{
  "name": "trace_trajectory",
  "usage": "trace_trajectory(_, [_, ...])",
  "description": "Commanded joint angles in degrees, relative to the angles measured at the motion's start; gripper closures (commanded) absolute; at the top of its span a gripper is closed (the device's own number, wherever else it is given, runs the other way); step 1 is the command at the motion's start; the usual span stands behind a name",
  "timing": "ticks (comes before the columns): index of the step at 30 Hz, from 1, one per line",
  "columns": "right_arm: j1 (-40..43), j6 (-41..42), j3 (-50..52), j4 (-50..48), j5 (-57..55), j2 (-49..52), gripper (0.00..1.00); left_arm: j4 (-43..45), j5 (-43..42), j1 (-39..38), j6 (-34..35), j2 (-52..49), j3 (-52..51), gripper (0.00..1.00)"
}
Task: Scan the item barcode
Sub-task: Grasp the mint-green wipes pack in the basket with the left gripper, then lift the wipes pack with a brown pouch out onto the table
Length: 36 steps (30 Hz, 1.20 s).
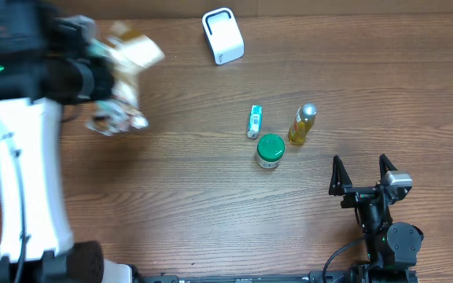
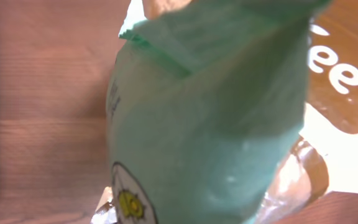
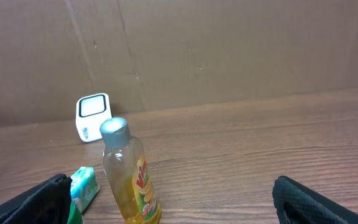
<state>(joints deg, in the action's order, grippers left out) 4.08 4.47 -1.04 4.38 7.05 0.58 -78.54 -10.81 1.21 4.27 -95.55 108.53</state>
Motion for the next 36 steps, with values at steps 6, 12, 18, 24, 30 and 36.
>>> trace_trajectory(6, [-0.31, 0.24, 0.59, -0.20, -0.55, -0.42, 0.00, 7.08, 16.52, -17.49, 6.86, -11.08, -13.25, 0.93])
trace_trajectory(12, [-0.31, 0.24, 0.59, -0.20, -0.55, -0.42, 0.00, 11.37, 26.27, -24.59, 10.45, -17.99, -14.64, 0.93])
trace_trajectory(18, [-0.31, 0.24, 0.59, -0.20, -0.55, -0.42, 0.00, 11.50, 37.03, -28.68, 13.57, -21.92, -14.67, 0.92])
trace_trajectory(24, [-0.31, 0.24, 0.59, -0.20, -0.52, -0.42, 0.00, 11.39, 36.65, -30.27, 13.42, -24.39, -14.69, 0.66])
trace_trajectory(30, [-0.31, 0.24, 0.59, -0.20, -0.55, -0.42, 0.00, 11.23, 26.73, -30.25, 9.46, -24.92, -14.62, 0.31])
trace_trajectory(36, [-0.31, 0.24, 0.59, -0.20, -0.55, -0.42, 0.00, 8.04, 20.70, -29.97, 7.28, -24.44, -12.44, 0.24])
